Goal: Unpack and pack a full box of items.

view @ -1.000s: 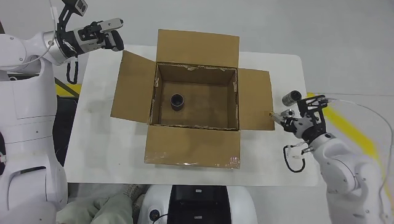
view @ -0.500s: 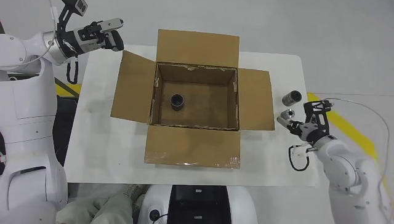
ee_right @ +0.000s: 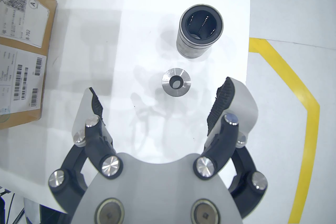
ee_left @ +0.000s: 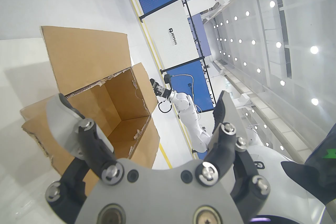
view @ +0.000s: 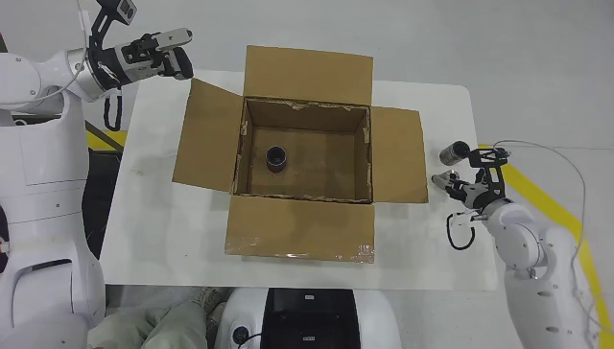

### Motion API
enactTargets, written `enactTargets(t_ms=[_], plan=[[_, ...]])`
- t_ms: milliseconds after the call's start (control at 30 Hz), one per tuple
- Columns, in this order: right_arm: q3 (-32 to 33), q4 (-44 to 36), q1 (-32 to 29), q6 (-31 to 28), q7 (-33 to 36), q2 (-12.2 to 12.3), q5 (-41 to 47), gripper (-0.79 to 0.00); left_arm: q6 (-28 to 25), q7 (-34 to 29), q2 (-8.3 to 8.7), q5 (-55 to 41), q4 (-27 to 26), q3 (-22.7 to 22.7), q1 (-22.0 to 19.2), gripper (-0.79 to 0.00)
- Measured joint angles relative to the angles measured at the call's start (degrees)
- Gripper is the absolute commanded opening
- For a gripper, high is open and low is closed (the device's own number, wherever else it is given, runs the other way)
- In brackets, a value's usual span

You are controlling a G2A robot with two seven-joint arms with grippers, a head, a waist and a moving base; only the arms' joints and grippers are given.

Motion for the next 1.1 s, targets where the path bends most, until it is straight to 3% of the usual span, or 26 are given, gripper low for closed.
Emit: enactTargets(t_ms=[400,467,533,667,733,1000,1100], plan=[[-2.91,6.29,4.51,2.51,0.59,0.08,-1.34,-0.095,0.0,0.0,0.0,0.0,0.0,0.0,0.0,0.0],[-3.35,7.08,4.97,3.01,0.44,0.06,-1.39,-0.296,0.0,0.0,0.0,0.0,0.0,0.0,0.0,0.0],[-3.64,7.6,5.28,3.57,0.35,0.06,-1.69,-0.394,0.0,0.0,0.0,0.0,0.0,0.0,0.0,0.0],[-4.27,8.07,5.61,5.16,0.17,0.05,-2.38,-0.351,0.0,0.0,0.0,0.0,0.0,0.0,0.0,0.0],[-4.46,8.2,5.66,5.49,-0.07,0.04,-2.25,-0.394,0.0,0.0,0.0,0.0,0.0,0.0,0.0,0.0],[-5.47,8.47,5.98,8.2,-0.48,-0.04,-2.86,-0.348,0.0,0.0,0.0,0.0,0.0,0.0,0.0,0.0],[-6.26,8.8,6.28,8.75,-0.73,-0.11,-2.99,-0.372,0.0,0.0,0.0,0.0,0.0,0.0,0.0,0.0]])
